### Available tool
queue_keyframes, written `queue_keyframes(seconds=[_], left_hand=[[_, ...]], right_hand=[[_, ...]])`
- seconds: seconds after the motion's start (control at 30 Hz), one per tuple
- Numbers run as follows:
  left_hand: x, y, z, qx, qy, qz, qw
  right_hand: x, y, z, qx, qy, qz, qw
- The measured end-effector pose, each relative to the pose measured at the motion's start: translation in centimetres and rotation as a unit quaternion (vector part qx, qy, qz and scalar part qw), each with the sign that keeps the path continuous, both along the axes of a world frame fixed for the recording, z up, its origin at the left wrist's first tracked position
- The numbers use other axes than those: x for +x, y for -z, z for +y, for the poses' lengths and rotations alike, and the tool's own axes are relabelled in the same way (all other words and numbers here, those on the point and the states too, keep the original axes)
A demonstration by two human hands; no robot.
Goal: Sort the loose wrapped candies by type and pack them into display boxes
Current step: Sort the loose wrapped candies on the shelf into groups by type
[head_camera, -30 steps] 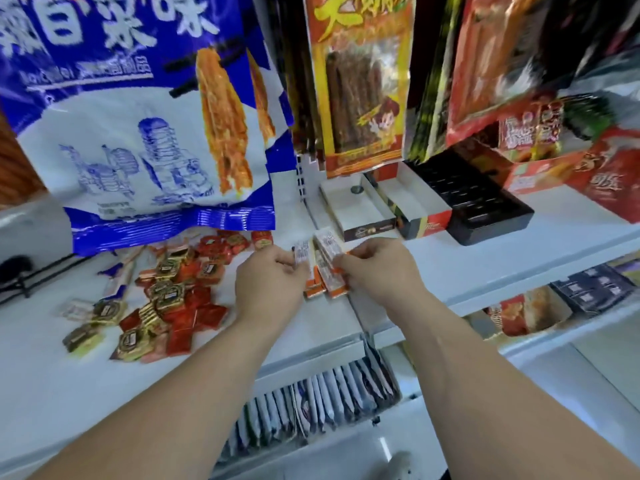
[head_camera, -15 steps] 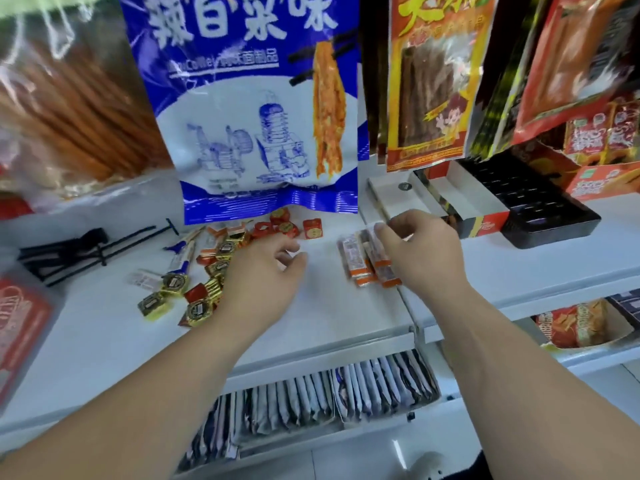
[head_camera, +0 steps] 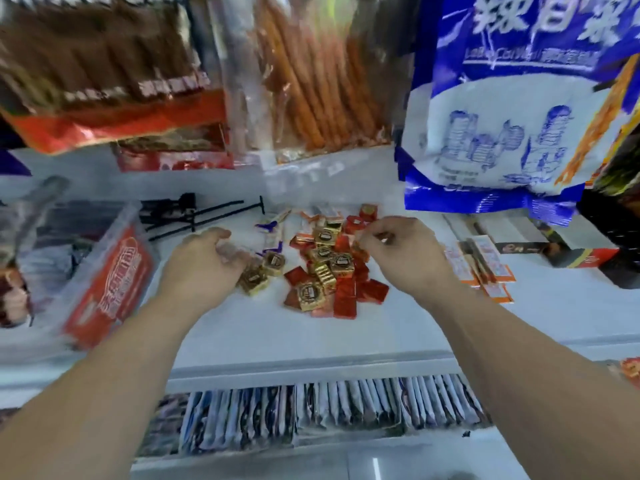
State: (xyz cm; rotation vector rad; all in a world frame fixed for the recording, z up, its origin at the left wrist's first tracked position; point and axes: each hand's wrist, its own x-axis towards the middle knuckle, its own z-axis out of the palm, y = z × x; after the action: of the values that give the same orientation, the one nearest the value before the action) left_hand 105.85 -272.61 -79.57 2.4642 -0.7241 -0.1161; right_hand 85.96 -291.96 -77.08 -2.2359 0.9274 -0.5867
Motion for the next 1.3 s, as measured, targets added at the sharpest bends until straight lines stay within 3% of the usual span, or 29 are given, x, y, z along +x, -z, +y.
queue_keyframes(seconds=[0.13,0.23,0.37,0.5,0.6,0.9,0.97,1.13,1.3], left_hand=[[2.5,0.6,-0.6,0.09,0.029,-0.003,0.995],[3.3,1.1,-1.2,0.119,0.052,-0.012,0.991],[3.6,1.9,-1.5,0.103,0.061,0.009,0.993],[3.8,2.1,-2.0,0.098,0.061,0.047,0.992],[4.1,2.1,-2.3,0.068,0.051,0.079,0.993],[3.9,2.2,-2.5,-0.087,-0.008,0.15,0.985],[4.2,2.2,-2.4,-0.151,-0.035,0.19,0.969],[3.8,0.1,-2.1,-0.325,-0.072,0.312,0.89],[2.0,-2.5,-2.0,-0.398,-0.04,0.392,0.829]], right_hand=[[4.5,-1.2,-1.1,-0.032,0.042,0.003,0.999],[7.3,-0.9,-2.3,-0.085,0.05,0.088,0.991],[9.0,0.3,-2.9,-0.059,0.109,0.134,0.983],[10.0,0.8,-2.9,-0.002,0.144,0.119,0.982],[10.7,0.2,-2.4,0.026,0.147,0.148,0.978],[10.6,-1.3,-1.3,0.138,0.109,0.031,0.984],[10.5,-1.8,-0.3,0.171,0.091,-0.014,0.981],[9.5,-2.2,2.8,0.183,0.015,-0.015,0.983],[8.2,-2.6,4.2,0.218,-0.049,-0.04,0.974]])
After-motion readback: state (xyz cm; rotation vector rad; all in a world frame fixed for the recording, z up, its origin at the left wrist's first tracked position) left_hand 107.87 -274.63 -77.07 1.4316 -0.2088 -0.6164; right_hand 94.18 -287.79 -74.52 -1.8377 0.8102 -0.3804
